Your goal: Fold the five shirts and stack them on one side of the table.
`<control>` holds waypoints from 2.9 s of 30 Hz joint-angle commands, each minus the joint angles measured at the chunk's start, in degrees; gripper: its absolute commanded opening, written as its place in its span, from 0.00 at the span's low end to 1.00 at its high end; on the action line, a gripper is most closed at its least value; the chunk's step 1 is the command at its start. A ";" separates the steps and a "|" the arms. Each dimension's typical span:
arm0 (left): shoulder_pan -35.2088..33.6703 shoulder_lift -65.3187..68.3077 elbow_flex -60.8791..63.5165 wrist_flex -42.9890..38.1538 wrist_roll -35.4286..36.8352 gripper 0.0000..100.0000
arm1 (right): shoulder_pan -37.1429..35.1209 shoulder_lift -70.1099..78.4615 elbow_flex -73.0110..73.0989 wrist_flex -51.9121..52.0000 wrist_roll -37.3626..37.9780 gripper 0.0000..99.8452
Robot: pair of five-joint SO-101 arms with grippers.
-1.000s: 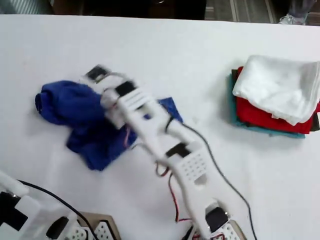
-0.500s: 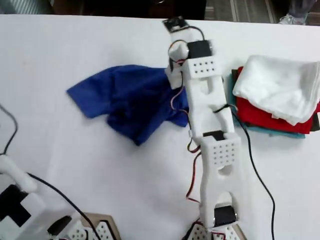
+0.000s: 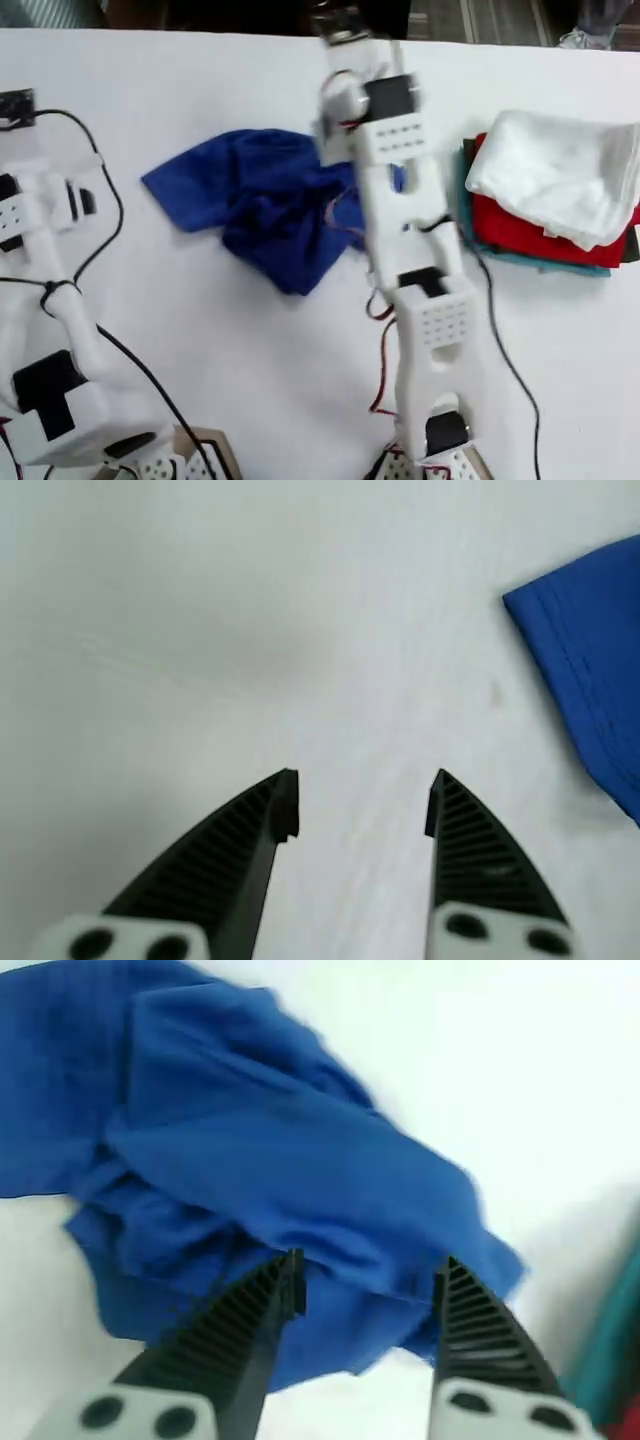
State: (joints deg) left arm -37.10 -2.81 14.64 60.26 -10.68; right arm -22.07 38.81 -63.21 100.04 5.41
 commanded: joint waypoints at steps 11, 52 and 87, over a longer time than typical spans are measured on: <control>23.21 -0.44 9.45 1.49 -1.67 0.23 | 10.15 4.26 -2.90 1.19 -3.78 0.20; 23.56 -4.48 -14.29 28.31 -17.41 0.03 | 14.20 -1.98 -2.37 -4.62 -4.40 0.20; -9.58 -7.65 0.48 21.36 -26.29 0.03 | -9.45 20.97 -2.99 -6.11 5.10 0.02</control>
State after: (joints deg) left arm -48.79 -7.82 14.99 85.41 -41.45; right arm -33.23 63.25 -64.44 92.13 9.98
